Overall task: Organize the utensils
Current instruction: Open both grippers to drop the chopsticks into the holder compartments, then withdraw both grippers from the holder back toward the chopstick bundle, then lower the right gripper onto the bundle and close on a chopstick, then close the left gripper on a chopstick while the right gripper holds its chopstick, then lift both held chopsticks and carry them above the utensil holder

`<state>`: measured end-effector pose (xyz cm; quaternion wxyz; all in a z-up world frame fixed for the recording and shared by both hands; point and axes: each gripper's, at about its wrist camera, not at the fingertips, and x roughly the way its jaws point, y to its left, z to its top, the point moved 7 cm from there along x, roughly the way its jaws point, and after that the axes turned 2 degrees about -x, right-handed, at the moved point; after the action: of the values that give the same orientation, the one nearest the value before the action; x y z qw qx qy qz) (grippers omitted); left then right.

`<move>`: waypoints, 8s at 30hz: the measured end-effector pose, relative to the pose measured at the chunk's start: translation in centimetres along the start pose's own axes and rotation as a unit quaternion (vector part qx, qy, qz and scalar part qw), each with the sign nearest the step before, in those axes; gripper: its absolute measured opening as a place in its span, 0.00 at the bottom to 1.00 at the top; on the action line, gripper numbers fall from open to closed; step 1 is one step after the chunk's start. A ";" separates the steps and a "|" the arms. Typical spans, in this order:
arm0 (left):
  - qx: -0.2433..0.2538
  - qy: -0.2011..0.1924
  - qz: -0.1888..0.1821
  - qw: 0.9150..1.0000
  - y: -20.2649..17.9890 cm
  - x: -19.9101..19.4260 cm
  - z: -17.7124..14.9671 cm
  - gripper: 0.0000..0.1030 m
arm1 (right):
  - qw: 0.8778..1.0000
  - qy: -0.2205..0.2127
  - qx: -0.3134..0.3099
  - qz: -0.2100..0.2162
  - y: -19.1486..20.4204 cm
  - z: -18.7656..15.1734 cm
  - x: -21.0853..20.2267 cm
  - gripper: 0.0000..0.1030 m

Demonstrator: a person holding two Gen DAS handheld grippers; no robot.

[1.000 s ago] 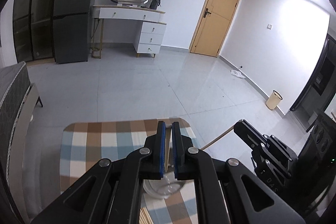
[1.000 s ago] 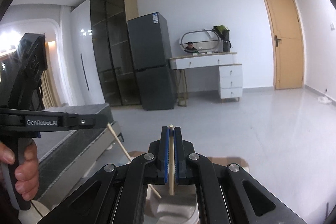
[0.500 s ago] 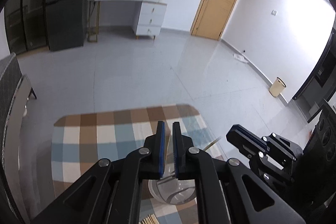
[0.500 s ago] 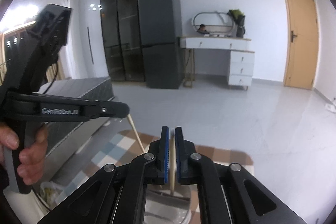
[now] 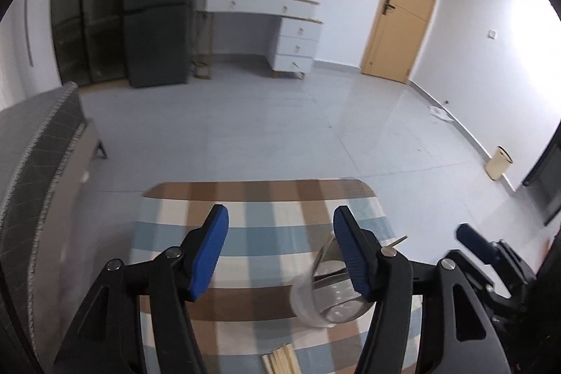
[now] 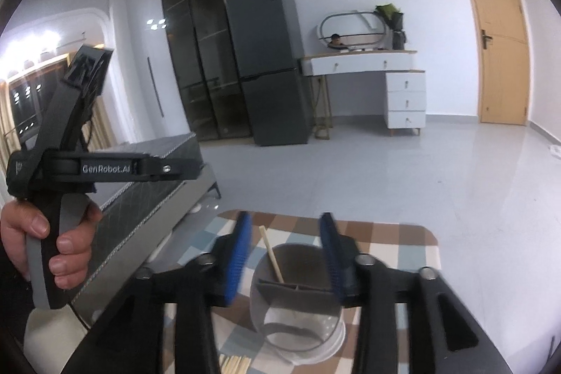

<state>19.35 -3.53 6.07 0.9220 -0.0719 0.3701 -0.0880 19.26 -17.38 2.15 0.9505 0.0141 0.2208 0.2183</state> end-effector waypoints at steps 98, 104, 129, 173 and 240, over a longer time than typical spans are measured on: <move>-0.205 0.124 0.108 0.965 13.2 7.1 -19.1 0.89 | 0.930 0.354 -0.039 -0.096 5.4 -24.3 10.9 0.51; -0.219 0.123 0.116 0.961 14.2 6.9 -19.0 0.89 | 0.928 0.355 -0.053 -0.100 6.1 -24.0 12.2 0.44; -0.109 0.188 0.097 0.971 8.4 9.3 -23.2 0.88 | 0.967 0.209 0.145 -0.007 1.4 -19.8 5.7 0.03; -0.059 0.264 0.152 0.951 5.9 12.9 -25.8 0.73 | 0.970 0.151 0.189 -0.015 -2.7 -16.7 4.1 0.03; 0.003 0.039 0.008 0.999 -0.8 -1.8 -17.9 0.02 | 0.996 0.043 0.071 -0.037 4.6 -14.2 -7.2 0.03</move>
<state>5.52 -5.16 -5.41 0.9077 -0.0627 0.4061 -0.0848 5.48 -17.25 -7.14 0.9440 0.0643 0.2771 0.1673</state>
